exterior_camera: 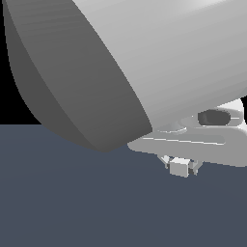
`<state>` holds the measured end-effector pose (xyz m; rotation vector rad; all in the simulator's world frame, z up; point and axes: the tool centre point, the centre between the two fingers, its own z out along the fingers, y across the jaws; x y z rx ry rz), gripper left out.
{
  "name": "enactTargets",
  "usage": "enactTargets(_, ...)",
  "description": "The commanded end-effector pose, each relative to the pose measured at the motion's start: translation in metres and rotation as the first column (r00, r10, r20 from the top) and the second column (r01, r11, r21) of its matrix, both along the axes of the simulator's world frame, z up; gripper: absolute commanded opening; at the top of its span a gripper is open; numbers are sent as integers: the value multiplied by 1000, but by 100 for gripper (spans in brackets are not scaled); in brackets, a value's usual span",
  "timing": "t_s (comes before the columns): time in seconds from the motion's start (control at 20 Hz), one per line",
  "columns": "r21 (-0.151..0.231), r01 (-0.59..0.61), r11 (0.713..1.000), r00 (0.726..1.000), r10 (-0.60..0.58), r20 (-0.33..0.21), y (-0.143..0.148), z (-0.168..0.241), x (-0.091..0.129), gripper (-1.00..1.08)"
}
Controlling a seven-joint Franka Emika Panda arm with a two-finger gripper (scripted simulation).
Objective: Plug the charger into the wall socket.
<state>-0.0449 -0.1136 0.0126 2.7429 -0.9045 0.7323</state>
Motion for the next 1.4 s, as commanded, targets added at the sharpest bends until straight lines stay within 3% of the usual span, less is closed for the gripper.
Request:
enactTargets(0.0, 0, -2, 1000, 1000, 2, 0, 1, 0, 0, -100)
enactTargets(0.35, 0, -52, 999, 999, 52, 2, 2, 6, 1, -100)
enactTargets(0.75, -2, -190, 982, 982, 190, 5, 4, 21, 2, -100)
enactTargets(1.35, -9, -447, 895, 895, 447, 6, 8, 52, 3, -100)
